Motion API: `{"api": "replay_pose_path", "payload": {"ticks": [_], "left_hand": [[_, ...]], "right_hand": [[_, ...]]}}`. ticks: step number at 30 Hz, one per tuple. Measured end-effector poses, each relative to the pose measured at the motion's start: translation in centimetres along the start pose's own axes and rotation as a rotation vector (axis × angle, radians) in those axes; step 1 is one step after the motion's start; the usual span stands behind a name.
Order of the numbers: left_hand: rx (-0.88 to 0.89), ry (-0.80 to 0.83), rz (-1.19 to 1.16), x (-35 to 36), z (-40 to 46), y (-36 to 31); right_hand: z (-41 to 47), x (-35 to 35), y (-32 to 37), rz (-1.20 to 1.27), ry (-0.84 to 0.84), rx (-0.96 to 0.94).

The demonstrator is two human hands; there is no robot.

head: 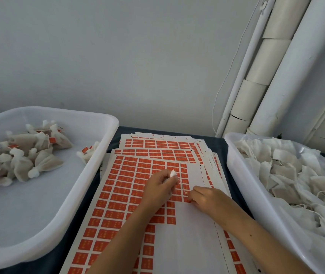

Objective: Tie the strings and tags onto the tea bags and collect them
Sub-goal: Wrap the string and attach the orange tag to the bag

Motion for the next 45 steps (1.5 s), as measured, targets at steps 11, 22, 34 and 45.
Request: {"api": "replay_pose_path", "payload": {"ticks": [11, 22, 34, 45], "left_hand": [[0.021, 0.003, -0.019, 0.0, -0.3, -0.4], [0.021, 0.013, -0.029, 0.0, -0.4, -0.6], [0.021, 0.009, -0.030, -0.2, -0.5, -1.0], [0.024, -0.008, -0.088, -0.6, -1.2, -1.8]], "right_hand": [[-0.1, -0.9, 0.7, -0.087, -0.150, -0.099], [-0.1, -2.1, 0.8, 0.095, -0.297, 0.028], [0.2, 0.0, 0.2, 0.822, -0.373, 0.450], [-0.2, -0.4, 1.3, 0.925, -0.637, 0.573]]}}
Point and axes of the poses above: each hand's wrist, its own z-axis towards the middle knuckle, its own x-axis out of the palm, y = z × x, the point moved 4 cm from there along z, towards the middle knuckle, and after that the axes turned 5 degrees about z, right-handed, at the moved point
